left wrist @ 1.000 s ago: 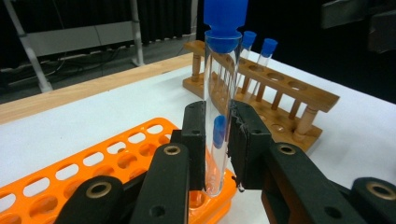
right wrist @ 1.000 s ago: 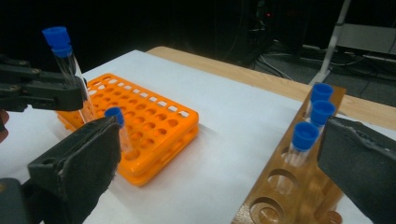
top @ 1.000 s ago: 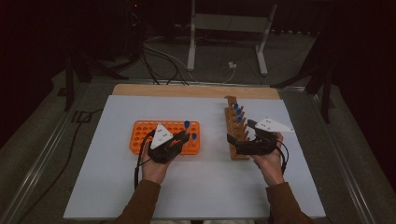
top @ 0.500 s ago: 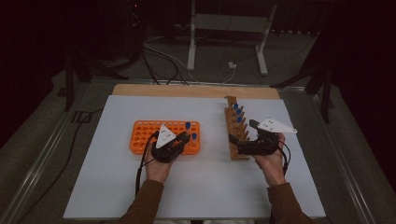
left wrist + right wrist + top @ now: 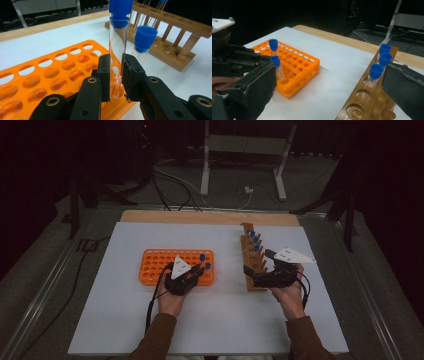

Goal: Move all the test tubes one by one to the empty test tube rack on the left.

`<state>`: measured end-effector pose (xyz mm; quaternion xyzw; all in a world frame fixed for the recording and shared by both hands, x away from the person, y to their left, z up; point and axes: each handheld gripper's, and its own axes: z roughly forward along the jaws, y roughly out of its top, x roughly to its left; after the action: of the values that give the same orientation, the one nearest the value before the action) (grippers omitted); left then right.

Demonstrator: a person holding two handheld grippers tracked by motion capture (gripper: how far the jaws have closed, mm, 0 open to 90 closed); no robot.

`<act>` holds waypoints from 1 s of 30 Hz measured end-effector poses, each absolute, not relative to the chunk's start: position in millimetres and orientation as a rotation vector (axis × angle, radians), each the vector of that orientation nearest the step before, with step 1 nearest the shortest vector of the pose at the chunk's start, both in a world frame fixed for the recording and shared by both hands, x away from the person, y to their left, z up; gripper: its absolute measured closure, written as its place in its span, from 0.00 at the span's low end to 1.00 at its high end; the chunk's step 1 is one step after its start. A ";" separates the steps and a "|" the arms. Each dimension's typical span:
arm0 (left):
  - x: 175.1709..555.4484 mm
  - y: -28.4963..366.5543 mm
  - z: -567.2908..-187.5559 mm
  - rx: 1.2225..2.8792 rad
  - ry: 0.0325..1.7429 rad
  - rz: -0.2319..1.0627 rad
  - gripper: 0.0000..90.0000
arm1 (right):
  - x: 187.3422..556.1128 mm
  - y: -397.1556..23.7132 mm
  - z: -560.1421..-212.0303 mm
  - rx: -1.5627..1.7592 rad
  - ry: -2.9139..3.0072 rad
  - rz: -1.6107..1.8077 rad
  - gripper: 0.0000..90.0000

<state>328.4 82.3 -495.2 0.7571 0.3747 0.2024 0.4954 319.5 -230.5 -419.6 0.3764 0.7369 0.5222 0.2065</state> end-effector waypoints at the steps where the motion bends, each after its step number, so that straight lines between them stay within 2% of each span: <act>1: 328.5 82.3 -496.3 1.837 0.910 0.486 0.87 | 319.5 -230.0 -419.8 1.047 2.053 1.455 0.00; 30: 324.4 79.8 -505.3 1.905 0.899 0.500 0.87 | 319.9 -228.7 -422.5 1.051 2.059 1.455 0.00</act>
<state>324.4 79.8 -505.3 0.7771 0.3665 0.2041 0.4692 319.9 -228.7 -422.5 0.3767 0.7380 0.5215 0.2036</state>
